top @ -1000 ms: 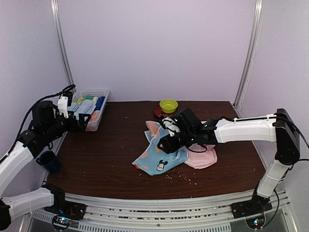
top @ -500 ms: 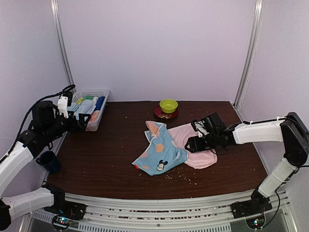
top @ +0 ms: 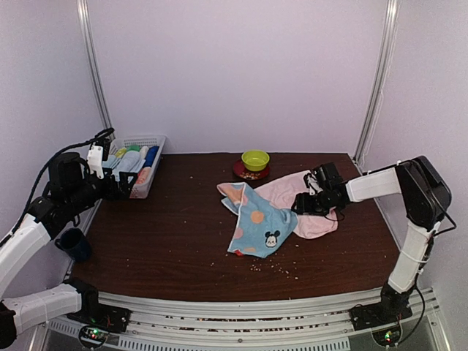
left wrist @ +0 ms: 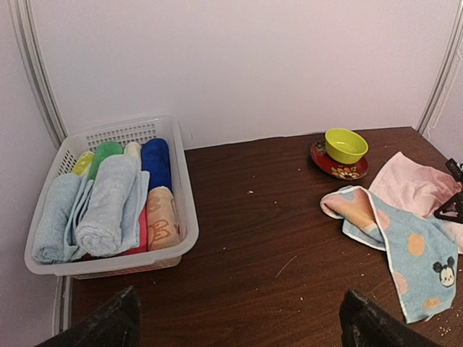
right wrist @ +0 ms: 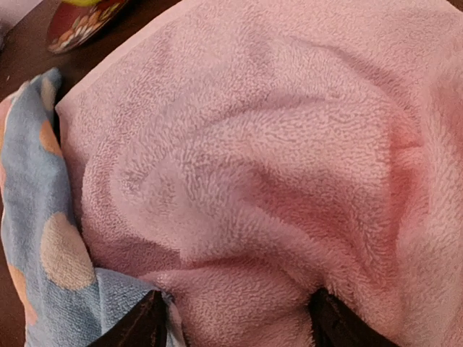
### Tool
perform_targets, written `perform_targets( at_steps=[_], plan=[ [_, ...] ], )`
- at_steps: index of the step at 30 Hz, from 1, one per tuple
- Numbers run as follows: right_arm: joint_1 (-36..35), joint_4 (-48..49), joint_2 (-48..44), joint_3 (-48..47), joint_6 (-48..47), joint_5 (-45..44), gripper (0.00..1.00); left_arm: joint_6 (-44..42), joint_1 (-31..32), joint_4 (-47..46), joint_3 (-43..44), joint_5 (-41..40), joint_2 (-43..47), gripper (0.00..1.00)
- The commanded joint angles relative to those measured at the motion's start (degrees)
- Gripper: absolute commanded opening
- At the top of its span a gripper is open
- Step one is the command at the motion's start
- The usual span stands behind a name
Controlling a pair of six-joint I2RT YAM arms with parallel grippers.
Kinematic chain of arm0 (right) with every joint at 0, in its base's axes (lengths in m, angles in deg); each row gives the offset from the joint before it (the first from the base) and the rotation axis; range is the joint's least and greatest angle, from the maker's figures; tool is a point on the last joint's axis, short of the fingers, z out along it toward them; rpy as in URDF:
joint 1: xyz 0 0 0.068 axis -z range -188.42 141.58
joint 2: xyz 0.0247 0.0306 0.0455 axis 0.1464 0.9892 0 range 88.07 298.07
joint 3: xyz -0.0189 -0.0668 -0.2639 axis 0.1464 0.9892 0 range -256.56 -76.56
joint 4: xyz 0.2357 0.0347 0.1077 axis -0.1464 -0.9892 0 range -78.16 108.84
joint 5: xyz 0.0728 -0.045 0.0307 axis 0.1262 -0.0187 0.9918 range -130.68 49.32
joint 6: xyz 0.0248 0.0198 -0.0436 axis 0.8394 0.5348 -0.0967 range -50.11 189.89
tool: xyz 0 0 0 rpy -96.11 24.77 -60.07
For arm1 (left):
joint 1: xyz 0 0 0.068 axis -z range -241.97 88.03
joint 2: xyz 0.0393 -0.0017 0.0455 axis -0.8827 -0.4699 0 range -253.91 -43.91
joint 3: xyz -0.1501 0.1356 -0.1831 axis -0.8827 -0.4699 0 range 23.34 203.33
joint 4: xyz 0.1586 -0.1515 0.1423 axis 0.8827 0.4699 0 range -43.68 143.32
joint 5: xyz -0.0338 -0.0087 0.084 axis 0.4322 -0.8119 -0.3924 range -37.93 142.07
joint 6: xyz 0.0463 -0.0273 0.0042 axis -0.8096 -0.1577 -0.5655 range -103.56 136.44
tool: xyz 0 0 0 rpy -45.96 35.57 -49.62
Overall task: Roll the towels
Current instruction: Move the towel to the corner of the board.
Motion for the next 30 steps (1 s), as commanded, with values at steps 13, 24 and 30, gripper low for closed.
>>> perform_targets(
  at_steps=[13, 24, 30],
  plan=[
    [17.8, -13.0, 19.4, -28.7, 5.6, -22.6, 0.74, -0.4, 0.1, -2.0, 0.5, 0.7, -0.3, 0.98],
    [7.4, -14.6, 6.3, -28.5, -3.7, -25.5, 0.75, -0.4, 0.1, -2.0, 0.6, 0.4, -0.2, 0.98],
    [-8.4, -18.0, -1.7, -22.1, -10.6, -29.0, 0.76, -0.4, 0.1, -2.0, 0.5, 0.1, 0.1, 0.98]
  ],
)
